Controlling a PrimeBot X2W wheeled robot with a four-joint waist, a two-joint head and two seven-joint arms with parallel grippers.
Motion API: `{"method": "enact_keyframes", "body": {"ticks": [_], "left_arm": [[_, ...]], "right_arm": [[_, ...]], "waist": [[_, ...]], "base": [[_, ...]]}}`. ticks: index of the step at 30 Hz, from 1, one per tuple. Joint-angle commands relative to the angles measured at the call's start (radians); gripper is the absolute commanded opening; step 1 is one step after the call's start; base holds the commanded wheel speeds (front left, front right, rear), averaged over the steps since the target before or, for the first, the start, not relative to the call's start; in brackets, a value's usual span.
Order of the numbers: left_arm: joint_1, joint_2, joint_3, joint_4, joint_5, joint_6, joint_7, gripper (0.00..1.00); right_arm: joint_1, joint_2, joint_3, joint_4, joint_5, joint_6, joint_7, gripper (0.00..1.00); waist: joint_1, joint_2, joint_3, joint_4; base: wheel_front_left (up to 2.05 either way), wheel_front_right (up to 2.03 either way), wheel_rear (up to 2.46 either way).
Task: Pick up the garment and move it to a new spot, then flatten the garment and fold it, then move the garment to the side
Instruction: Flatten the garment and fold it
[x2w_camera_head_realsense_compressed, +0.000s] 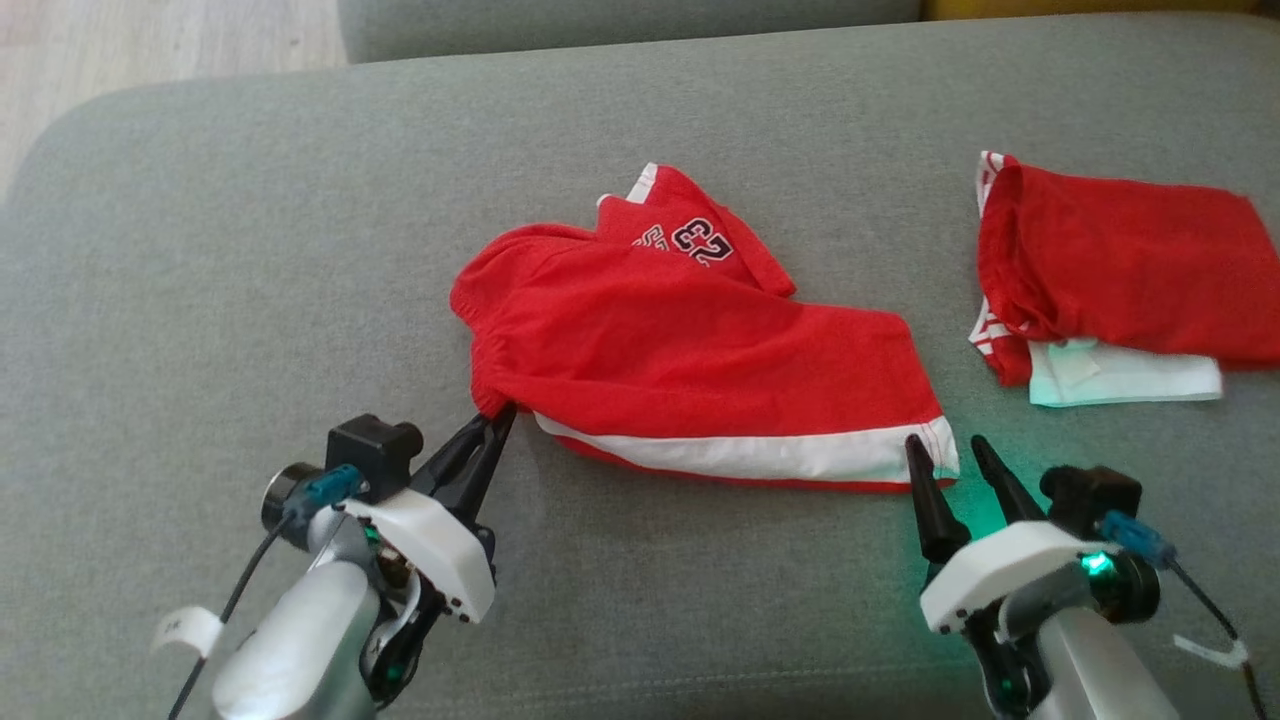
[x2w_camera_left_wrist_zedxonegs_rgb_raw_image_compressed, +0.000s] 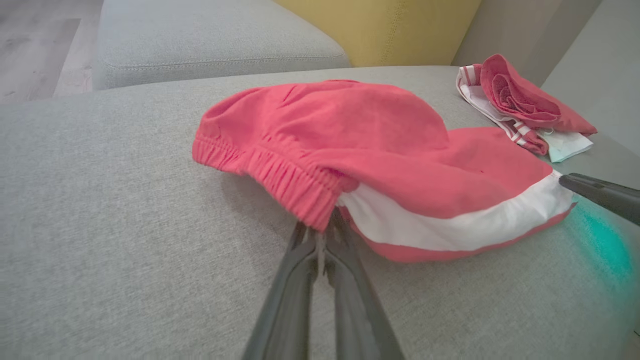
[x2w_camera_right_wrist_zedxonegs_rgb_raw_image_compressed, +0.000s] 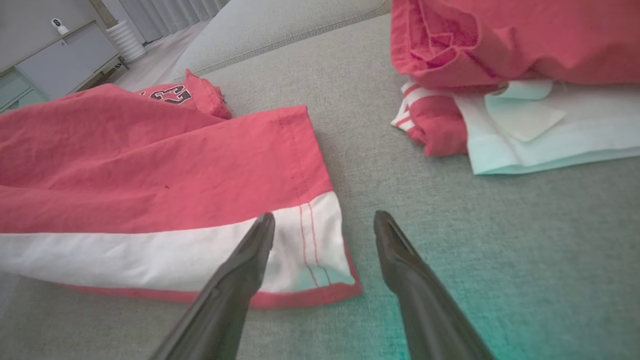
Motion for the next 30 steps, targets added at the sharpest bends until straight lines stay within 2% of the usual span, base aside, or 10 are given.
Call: {"method": "enact_keyframes", "body": {"ticks": [1,12,13,14,16,17,24,30], "left_arm": [[-0.04,0.029,0.032,-0.033,-0.006,-0.004,0.001,0.0],[-0.04,0.041,0.018,-0.037,-0.023,-0.003,0.011,0.0],[-0.04,0.041,0.017,-0.036,-0.024,-0.003,0.012,0.0],[-0.04,0.041,0.016,-0.036,-0.025,-0.002,0.013,0.0],[-0.039,0.041,0.015,-0.035,-0.027,-0.001,0.014,0.0],[-0.039,0.042,0.014,-0.035,-0.028,0.0,0.014,0.0],[-0.036,0.052,0.008,-0.026,-0.034,0.002,0.029,0.0],[-0.041,0.091,0.001,-0.049,-0.03,0.001,0.049,0.0]], "right_arm": [[-0.031,-0.005,0.028,-0.019,0.0,-0.001,-0.01,1.0],[-0.079,-0.005,0.075,0.058,0.016,-0.001,-0.049,1.0],[-0.081,-0.005,0.081,0.06,0.017,-0.001,-0.051,0.9],[-0.083,-0.005,0.086,0.061,0.019,-0.001,-0.054,0.63],[-0.087,-0.005,0.095,0.063,0.023,-0.001,-0.059,0.16],[-0.088,-0.005,0.098,0.063,0.024,-0.001,-0.062,0.0],[-0.095,-0.005,0.102,0.045,0.014,-0.001,-0.089,0.0],[-0.095,-0.005,0.101,-0.035,0.013,-0.001,-0.115,0.0]], "waist": [[0.0,-0.0001,0.002,0.003],[0.0,-0.0001,-0.001,0.01],[0.0,-0.0001,-0.001,0.01],[0.0,-0.0001,-0.002,0.009],[0.0,-0.0001,-0.004,0.007],[0.0,-0.0001,-0.005,0.007],[0.0,-0.0001,-0.019,0.005],[0.0,-0.0001,-0.04,0.005]], "base": [[0.0,0.0,0.0],[0.0,0.0,0.0],[0.0,0.0,0.0],[0.0,0.0,0.0],[0.0,0.0,0.0],[0.0,0.0,0.0],[0.0,0.0,0.0],[0.0,0.0,0.0]]}}
